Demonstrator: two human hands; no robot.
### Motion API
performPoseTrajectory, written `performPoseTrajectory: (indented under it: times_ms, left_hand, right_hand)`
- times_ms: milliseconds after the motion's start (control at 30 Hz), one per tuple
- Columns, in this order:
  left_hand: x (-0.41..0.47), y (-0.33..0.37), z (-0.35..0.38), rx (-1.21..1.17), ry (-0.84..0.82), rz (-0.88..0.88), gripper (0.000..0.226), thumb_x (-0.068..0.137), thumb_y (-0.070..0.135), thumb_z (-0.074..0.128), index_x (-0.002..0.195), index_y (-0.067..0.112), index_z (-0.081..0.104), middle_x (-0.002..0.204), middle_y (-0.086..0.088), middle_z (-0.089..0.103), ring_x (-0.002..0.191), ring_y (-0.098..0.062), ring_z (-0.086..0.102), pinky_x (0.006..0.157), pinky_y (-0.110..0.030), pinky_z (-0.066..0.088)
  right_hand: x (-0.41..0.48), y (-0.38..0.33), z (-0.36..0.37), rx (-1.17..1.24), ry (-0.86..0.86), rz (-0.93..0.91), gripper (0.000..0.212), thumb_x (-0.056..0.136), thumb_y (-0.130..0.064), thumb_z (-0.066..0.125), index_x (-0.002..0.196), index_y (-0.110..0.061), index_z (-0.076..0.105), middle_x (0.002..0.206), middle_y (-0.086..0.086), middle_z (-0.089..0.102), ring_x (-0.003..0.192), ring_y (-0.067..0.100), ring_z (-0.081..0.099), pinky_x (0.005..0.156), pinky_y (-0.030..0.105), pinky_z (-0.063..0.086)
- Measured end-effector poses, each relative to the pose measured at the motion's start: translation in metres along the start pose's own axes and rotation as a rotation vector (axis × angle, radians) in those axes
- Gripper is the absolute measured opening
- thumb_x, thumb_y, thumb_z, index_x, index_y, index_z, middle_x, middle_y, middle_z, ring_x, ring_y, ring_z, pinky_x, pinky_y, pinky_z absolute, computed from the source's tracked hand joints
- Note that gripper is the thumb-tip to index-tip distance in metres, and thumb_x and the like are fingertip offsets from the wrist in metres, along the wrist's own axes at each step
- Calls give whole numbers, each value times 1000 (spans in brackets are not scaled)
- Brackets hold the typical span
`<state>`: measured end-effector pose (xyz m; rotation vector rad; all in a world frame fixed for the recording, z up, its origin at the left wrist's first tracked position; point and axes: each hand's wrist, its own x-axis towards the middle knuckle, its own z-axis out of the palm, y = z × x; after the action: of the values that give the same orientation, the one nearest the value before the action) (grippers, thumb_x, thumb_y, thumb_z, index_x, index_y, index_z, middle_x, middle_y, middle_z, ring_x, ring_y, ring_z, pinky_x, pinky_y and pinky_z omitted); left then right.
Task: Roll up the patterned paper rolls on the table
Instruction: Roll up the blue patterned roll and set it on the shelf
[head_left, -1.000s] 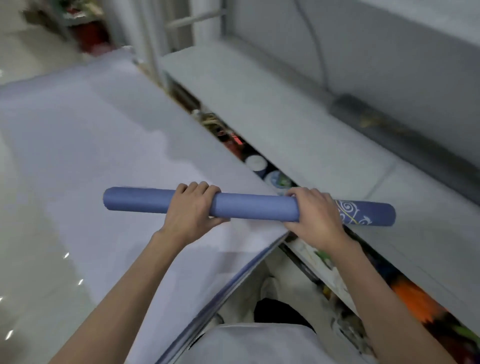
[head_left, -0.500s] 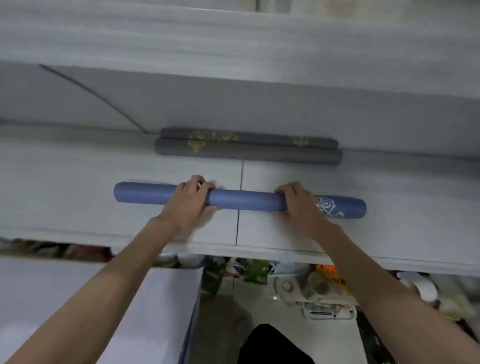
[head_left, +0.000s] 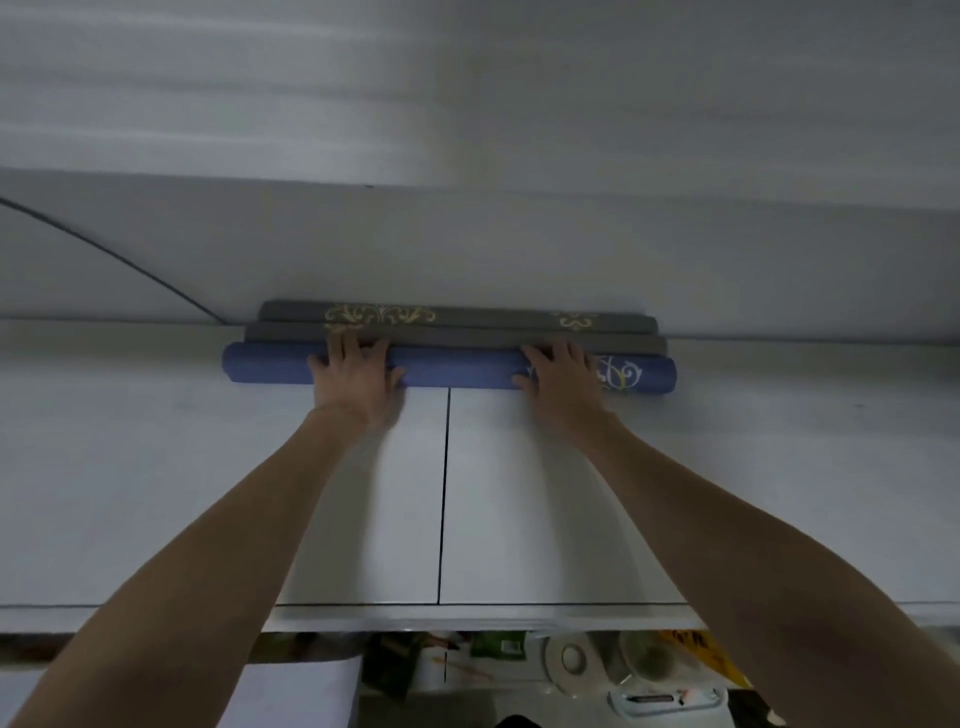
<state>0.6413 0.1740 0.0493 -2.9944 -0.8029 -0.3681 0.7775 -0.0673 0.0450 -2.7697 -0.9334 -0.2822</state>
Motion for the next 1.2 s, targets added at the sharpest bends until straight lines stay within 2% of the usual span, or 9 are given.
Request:
performPoseTrajectory:
  times_ms: [167, 300, 400, 500, 600, 733, 867, 1067, 1200]
  left_hand:
    - [-28, -2, -26, -281, 36, -63, 51, 96, 40, 54, 136, 10, 45, 138, -18, 43, 126, -37, 40, 102, -48, 34]
    - [-124, -16, -58, -704, 181, -106, 37, 97, 27, 58, 129, 8, 54, 122, -12, 59, 108, -28, 59, 87, -39, 49]
    - [-232, -26, -71, -971, 226, -419, 24, 97, 32, 57, 120, 26, 58, 103, 15, 66, 89, -2, 63, 74, -21, 52]
    - [-335, -32, -78, -1029, 201, -715, 9, 97, 38, 57, 103, 44, 60, 98, 27, 66, 87, 1, 65, 69, -8, 47]
    - [-421, -28, -74, -1042, 226, -1027, 9, 96, 34, 58, 102, 39, 63, 97, 20, 69, 88, -5, 67, 72, -13, 49]
    - [-511, -8, -64, -1021, 311, -1409, 9, 97, 27, 58, 100, 33, 64, 94, 11, 72, 86, -9, 68, 70, -14, 50]
    - [-577, 15, -54, -877, 261, -1642, 6, 92, 33, 62, 96, 38, 63, 95, 16, 69, 89, -5, 63, 82, -30, 53]
    - [-620, 41, -44, -574, -43, -1621, 21, 82, 57, 64, 96, 43, 60, 92, 30, 56, 89, 5, 49, 91, -28, 30]
    - [-617, 42, -43, -524, -75, -1696, 25, 84, 58, 61, 101, 39, 62, 92, 25, 55, 96, -3, 55, 91, -26, 24]
  right_hand:
    - [-12, -9, -13, 81, 29, -35, 60, 98, -42, 51, 148, -12, 39, 148, 15, 41, 132, 36, 40, 109, 45, 25]
    - [-71, -50, -42, 523, 14, -189, 37, 98, -44, 51, 128, -23, 57, 113, -5, 63, 101, 17, 62, 88, 31, 46]
    - [-131, -89, -57, 797, -171, -198, 27, 95, -51, 48, 119, -43, 57, 101, -32, 61, 92, -7, 60, 78, 2, 40]
    - [-182, -122, -50, 966, -388, -250, 18, 97, -29, 59, 113, -37, 63, 104, -21, 68, 95, -1, 64, 83, 10, 46]
    - [-219, -155, -33, 1035, -627, -273, 20, 95, -17, 63, 104, -35, 67, 96, -12, 72, 91, 7, 69, 81, 20, 52]
    - [-252, -191, -4, 896, -952, -404, 16, 96, -17, 61, 100, -31, 67, 86, -14, 72, 83, 3, 69, 77, 23, 53]
    - [-268, -216, 24, 562, -1010, -799, 15, 91, -20, 69, 105, -17, 72, 99, -5, 68, 94, 12, 63, 90, 35, 51]
    - [-271, -248, 52, 187, -1087, -1338, 18, 84, -42, 74, 97, -29, 74, 100, -13, 62, 97, 11, 51, 88, 27, 36]
    - [-264, -269, 63, 134, -1171, -1418, 5, 86, -31, 74, 81, -32, 71, 90, -18, 63, 89, 9, 57, 87, 34, 46]
